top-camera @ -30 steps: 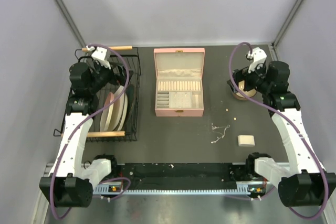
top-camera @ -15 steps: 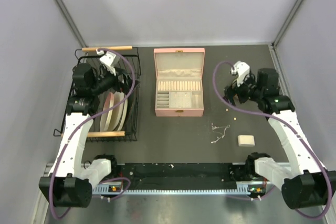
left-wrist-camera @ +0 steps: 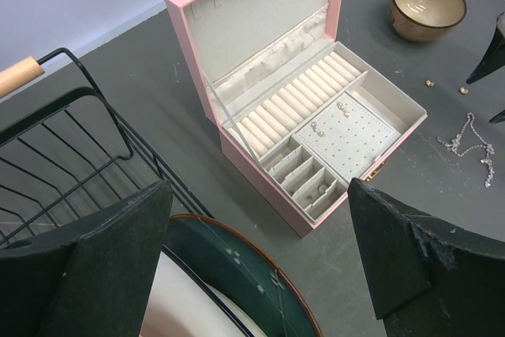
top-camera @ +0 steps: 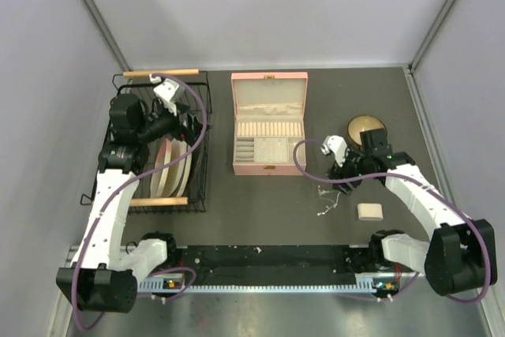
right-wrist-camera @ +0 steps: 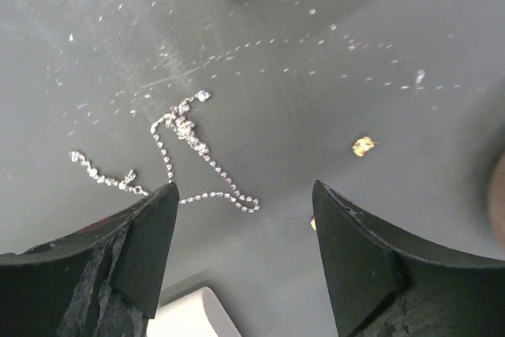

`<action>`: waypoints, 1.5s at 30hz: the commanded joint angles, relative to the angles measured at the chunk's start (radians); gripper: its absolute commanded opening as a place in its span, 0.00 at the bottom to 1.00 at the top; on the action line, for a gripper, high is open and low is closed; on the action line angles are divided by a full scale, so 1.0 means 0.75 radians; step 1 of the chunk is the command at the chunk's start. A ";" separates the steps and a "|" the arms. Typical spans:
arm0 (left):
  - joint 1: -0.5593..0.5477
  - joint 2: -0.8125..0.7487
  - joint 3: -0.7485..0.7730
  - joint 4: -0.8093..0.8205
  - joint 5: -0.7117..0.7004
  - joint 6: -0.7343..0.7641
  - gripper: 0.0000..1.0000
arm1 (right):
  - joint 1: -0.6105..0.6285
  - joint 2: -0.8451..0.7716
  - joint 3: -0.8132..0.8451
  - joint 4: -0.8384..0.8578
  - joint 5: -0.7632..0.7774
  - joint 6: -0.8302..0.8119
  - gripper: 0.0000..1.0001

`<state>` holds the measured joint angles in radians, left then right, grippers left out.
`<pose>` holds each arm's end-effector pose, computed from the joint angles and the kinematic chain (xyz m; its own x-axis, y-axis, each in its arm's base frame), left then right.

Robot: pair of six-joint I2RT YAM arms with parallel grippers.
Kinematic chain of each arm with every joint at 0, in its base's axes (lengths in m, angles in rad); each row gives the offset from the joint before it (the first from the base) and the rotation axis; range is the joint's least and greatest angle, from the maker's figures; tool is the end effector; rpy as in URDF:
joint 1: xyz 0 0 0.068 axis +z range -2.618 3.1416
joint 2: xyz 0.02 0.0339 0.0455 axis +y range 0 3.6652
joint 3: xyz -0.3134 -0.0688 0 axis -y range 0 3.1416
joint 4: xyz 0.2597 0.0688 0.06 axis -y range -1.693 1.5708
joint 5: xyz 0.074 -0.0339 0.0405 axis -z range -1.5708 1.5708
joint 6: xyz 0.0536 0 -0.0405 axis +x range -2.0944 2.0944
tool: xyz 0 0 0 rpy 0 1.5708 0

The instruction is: Organize the mixed jewelry

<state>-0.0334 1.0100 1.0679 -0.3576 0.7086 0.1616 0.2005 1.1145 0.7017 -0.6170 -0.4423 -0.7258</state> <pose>0.2174 -0.0422 0.4200 -0.1872 0.1285 -0.9739 0.6858 0.7269 -0.0359 0.1982 0.0637 0.2407 -0.3655 -0.6864 -0.6287 -0.8538 0.5163 -0.0674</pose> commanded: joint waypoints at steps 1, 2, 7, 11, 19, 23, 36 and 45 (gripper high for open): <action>-0.011 -0.007 0.059 0.029 -0.008 0.024 0.99 | 0.007 0.038 -0.040 0.043 -0.075 -0.118 0.69; -0.011 -0.005 0.061 0.029 -0.016 0.026 0.99 | 0.011 0.054 -0.054 0.060 -0.083 -0.129 0.68; -0.015 0.005 0.061 0.045 -0.037 0.024 0.99 | 0.029 0.099 -0.081 0.097 -0.083 -0.155 0.66; -0.015 0.005 0.057 0.051 -0.053 0.024 0.99 | 0.037 0.130 -0.095 0.131 -0.077 -0.169 0.64; -0.017 0.003 0.045 0.058 -0.069 0.032 0.99 | 0.097 0.181 -0.124 0.223 -0.028 -0.165 0.59; -0.017 -0.003 0.034 0.058 -0.076 0.038 0.99 | 0.111 0.197 -0.120 0.240 -0.003 -0.165 0.57; -0.017 -0.009 0.034 0.060 -0.092 0.059 0.99 | 0.213 0.261 -0.126 0.283 0.097 -0.178 0.51; -0.017 -0.019 0.014 0.060 -0.098 0.075 0.99 | 0.275 0.304 -0.138 0.305 0.160 -0.190 0.43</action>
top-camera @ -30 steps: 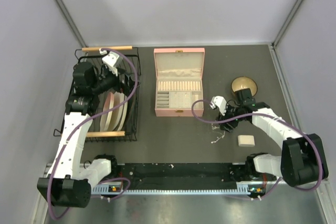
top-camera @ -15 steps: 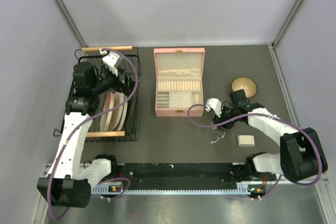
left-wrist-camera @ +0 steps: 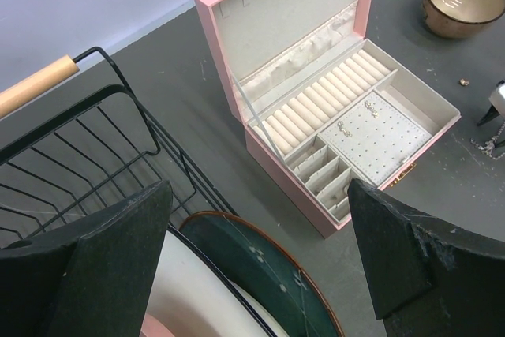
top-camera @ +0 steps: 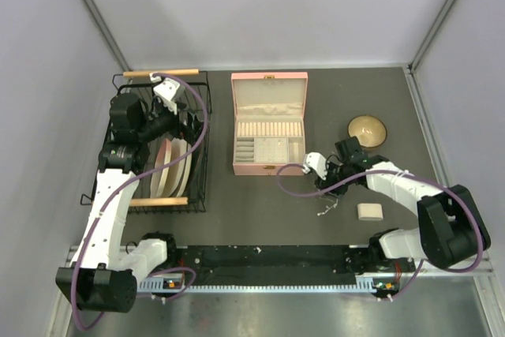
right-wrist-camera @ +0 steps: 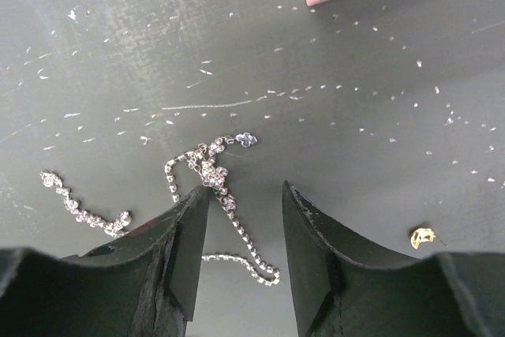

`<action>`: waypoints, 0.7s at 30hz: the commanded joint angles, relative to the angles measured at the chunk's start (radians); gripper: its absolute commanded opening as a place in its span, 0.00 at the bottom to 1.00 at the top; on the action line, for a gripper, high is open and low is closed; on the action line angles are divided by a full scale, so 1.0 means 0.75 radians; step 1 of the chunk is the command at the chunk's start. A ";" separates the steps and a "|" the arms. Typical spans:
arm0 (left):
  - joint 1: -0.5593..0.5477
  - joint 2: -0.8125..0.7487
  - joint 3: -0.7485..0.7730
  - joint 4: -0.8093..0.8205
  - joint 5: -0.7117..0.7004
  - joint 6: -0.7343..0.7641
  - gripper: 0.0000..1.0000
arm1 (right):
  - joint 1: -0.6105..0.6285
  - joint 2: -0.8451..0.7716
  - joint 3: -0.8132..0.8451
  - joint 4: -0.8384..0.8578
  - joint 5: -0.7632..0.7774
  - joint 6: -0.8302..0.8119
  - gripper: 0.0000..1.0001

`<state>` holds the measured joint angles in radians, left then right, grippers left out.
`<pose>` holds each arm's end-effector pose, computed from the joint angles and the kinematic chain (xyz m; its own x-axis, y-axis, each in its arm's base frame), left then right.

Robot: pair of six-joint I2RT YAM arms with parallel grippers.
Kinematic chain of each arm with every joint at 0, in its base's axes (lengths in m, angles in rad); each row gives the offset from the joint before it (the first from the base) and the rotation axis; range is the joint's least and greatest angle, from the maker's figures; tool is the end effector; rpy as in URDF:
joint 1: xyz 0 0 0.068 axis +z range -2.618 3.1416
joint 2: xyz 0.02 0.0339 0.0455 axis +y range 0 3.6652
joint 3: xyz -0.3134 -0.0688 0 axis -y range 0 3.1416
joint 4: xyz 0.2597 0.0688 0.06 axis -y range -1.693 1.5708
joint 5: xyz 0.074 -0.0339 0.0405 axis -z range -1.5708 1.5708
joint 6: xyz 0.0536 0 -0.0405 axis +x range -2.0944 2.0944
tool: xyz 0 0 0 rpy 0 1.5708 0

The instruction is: Organize the mixed jewelry

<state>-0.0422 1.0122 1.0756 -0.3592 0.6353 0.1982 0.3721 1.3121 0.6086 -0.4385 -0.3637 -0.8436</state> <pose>0.2198 -0.0411 0.4214 -0.1672 0.1657 -0.9719 0.6467 0.7625 0.0188 0.2057 0.1008 0.1814 -0.2065 -0.8300 -0.5181 -0.9504 0.2960 -0.0955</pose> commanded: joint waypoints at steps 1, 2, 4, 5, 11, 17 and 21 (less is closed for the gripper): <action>-0.005 -0.024 0.004 0.060 0.002 0.028 0.99 | 0.064 0.050 -0.012 0.067 0.070 -0.035 0.42; -0.005 -0.020 0.004 0.060 0.000 0.030 0.99 | 0.070 0.059 -0.010 0.067 0.076 -0.033 0.40; -0.005 -0.020 0.002 0.060 0.002 0.034 0.99 | 0.079 0.093 0.004 0.067 0.088 -0.037 0.33; -0.005 -0.022 0.000 0.060 0.000 0.036 0.99 | 0.079 0.101 0.011 0.067 0.092 -0.037 0.30; -0.005 -0.024 -0.019 0.060 -0.004 0.059 0.99 | 0.077 0.155 0.058 0.065 0.098 -0.029 0.07; -0.007 -0.014 -0.031 0.060 0.030 0.055 0.99 | 0.079 0.091 0.117 0.030 0.068 0.024 0.00; -0.026 0.004 -0.035 0.062 0.053 0.057 0.99 | 0.079 -0.021 0.186 -0.049 0.051 0.065 0.00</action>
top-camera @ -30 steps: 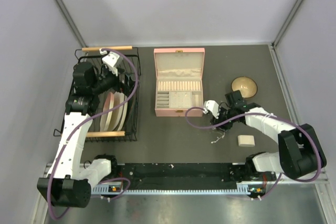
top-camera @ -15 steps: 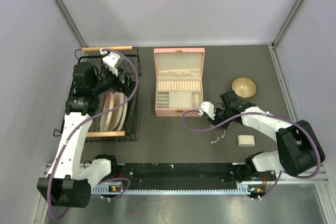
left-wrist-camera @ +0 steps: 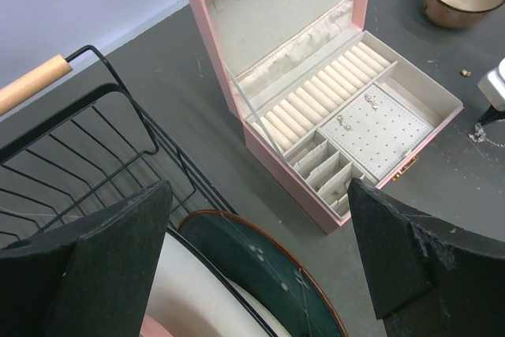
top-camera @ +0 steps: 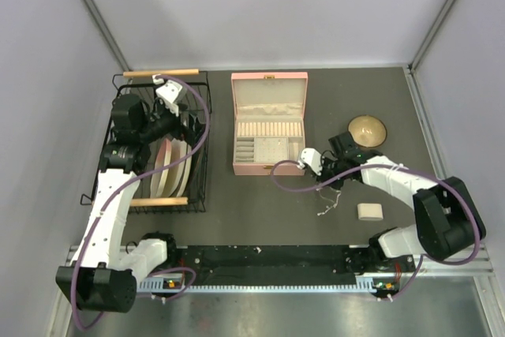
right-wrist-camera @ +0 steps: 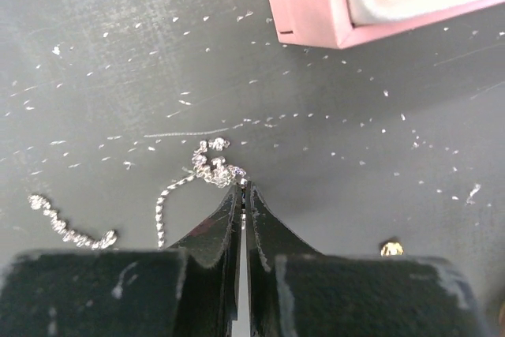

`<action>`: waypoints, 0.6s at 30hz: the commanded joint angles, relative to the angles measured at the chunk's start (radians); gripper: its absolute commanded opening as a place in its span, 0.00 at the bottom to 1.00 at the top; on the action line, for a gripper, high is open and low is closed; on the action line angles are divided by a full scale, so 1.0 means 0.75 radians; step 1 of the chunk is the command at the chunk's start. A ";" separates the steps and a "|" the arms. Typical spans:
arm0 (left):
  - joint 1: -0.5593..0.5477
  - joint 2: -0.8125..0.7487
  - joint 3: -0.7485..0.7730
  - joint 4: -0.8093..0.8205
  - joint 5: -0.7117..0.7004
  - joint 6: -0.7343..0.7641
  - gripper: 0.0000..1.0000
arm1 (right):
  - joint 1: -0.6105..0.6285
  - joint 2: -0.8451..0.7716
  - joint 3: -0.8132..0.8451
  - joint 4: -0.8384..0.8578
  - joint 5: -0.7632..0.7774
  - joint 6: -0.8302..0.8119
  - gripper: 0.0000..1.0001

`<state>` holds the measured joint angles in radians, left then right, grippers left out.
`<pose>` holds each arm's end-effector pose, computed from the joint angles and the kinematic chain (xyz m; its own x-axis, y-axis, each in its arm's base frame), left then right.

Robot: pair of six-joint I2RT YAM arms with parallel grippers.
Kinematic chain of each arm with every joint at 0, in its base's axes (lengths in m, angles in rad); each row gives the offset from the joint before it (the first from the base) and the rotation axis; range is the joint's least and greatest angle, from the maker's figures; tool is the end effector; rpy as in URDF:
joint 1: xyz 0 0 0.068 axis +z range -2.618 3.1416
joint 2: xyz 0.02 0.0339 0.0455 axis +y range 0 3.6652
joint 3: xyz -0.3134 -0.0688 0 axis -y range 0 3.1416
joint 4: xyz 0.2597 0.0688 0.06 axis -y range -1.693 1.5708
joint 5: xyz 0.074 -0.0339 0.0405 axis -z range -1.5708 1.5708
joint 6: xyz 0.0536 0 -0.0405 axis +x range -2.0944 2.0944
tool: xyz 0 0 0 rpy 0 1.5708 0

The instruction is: Organize the mixed jewelry

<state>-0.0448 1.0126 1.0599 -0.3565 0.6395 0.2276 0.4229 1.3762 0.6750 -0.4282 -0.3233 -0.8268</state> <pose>0.2204 -0.0419 0.4159 -0.1599 0.1884 -0.9690 0.6569 0.7530 0.0380 0.2209 0.1181 0.1864 -0.1810 -0.8465 -0.5007 -0.9540 0.2748 -0.1198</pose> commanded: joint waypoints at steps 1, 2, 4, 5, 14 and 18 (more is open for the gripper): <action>-0.028 0.006 -0.016 0.058 0.051 0.020 0.99 | 0.011 -0.127 0.112 -0.081 -0.015 0.049 0.00; -0.044 0.010 -0.016 0.058 0.051 0.020 0.99 | 0.011 -0.145 0.127 -0.096 -0.019 0.059 0.00; -0.067 0.018 -0.016 0.062 0.049 0.028 0.99 | 0.011 -0.190 0.172 -0.139 -0.035 0.076 0.00; -0.095 0.020 -0.016 0.066 0.045 0.030 0.99 | 0.009 -0.203 0.186 -0.153 -0.037 0.082 0.00; -0.343 0.102 -0.016 0.150 0.029 0.008 0.99 | 0.011 -0.303 0.417 -0.310 -0.105 0.166 0.00; -0.421 0.177 -0.006 0.232 0.059 -0.056 0.99 | 0.015 -0.311 0.531 -0.362 -0.158 0.225 0.00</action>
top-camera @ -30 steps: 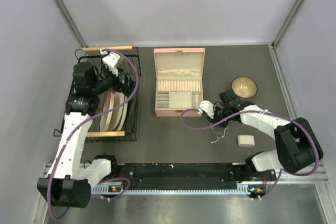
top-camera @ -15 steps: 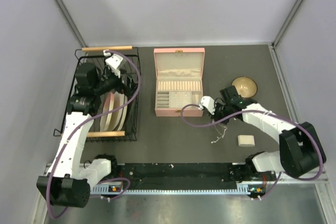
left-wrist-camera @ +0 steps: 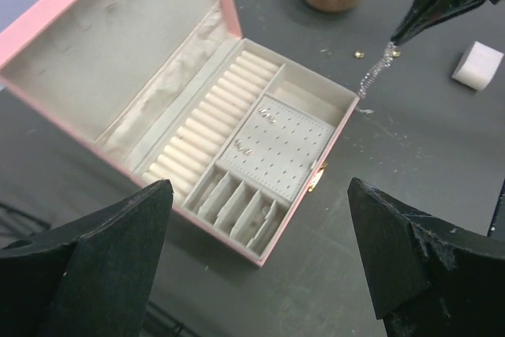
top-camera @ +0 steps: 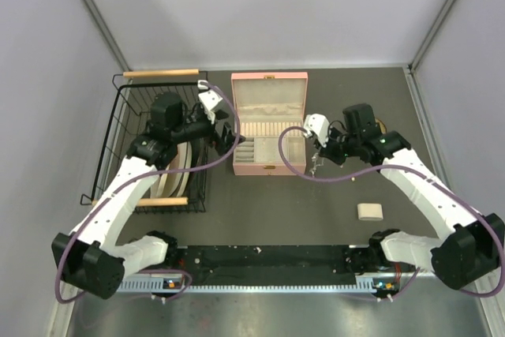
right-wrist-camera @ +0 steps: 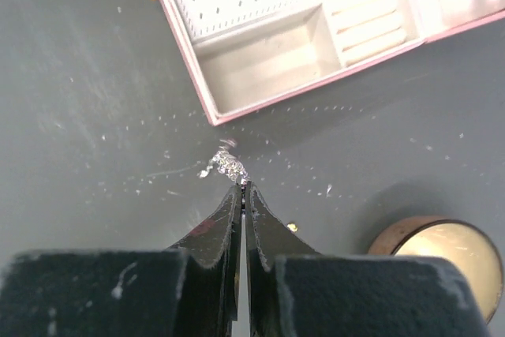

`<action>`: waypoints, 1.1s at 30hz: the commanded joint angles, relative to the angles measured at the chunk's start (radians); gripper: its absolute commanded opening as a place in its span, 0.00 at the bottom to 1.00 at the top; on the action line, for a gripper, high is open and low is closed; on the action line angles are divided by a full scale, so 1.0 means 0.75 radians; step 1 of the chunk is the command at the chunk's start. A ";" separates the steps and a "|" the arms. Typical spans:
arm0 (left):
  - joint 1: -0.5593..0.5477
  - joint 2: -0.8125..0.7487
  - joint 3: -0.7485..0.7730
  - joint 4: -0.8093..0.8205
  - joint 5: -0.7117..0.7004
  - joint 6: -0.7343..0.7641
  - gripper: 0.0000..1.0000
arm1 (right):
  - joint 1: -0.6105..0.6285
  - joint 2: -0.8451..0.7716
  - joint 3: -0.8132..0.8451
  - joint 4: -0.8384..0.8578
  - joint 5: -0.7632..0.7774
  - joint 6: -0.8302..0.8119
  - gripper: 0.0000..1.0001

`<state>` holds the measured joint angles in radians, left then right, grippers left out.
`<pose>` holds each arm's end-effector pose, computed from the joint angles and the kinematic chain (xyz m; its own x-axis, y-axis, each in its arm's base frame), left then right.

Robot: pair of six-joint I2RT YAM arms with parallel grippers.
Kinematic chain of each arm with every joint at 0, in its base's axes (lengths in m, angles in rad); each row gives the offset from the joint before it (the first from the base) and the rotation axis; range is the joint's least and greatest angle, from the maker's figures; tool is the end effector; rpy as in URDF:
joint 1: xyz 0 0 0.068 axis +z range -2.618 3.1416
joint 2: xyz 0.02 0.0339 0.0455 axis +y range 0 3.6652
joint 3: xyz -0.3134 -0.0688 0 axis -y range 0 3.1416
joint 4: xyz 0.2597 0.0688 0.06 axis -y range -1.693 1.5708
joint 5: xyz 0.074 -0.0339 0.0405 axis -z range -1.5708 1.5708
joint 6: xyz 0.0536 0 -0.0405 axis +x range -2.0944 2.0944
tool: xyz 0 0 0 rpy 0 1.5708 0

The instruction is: Organize the mixed jewelry

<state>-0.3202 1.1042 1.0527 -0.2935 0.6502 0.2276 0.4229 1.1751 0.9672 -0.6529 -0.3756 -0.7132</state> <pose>0.2283 -0.1099 0.4005 -0.1342 0.2337 -0.9630 0.8433 0.5373 0.0129 0.2167 0.1191 0.3139 -0.1306 -0.7262 -0.6750 -0.9061 0.3637 -0.2161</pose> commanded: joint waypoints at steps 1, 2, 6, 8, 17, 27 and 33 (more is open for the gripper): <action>-0.088 0.066 0.008 0.164 0.045 -0.066 0.99 | 0.017 -0.039 0.168 -0.072 -0.094 0.084 0.00; -0.105 0.076 0.014 0.193 0.049 -0.084 0.99 | 0.021 -0.031 0.223 -0.095 -0.098 0.100 0.00; -0.172 0.153 0.049 0.283 0.072 -0.158 0.99 | 0.021 -0.004 0.367 -0.138 -0.131 0.141 0.00; -0.199 0.180 0.053 0.358 0.080 -0.209 0.99 | 0.021 0.010 0.453 -0.150 -0.147 0.165 0.00; -0.317 0.352 0.124 0.526 0.060 -0.348 0.99 | 0.021 0.104 0.686 -0.183 -0.270 0.261 0.00; -0.405 0.483 0.175 0.584 0.049 -0.355 0.99 | 0.035 0.168 0.778 -0.181 -0.340 0.343 0.00; -0.428 0.540 0.204 0.592 0.078 -0.273 0.95 | 0.040 0.176 0.799 -0.179 -0.350 0.366 0.00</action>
<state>-0.6296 1.4872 1.1496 0.0875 0.6891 -0.0216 0.4366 1.3071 1.5108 -0.7967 -0.6014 -0.4660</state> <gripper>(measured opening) 0.960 0.007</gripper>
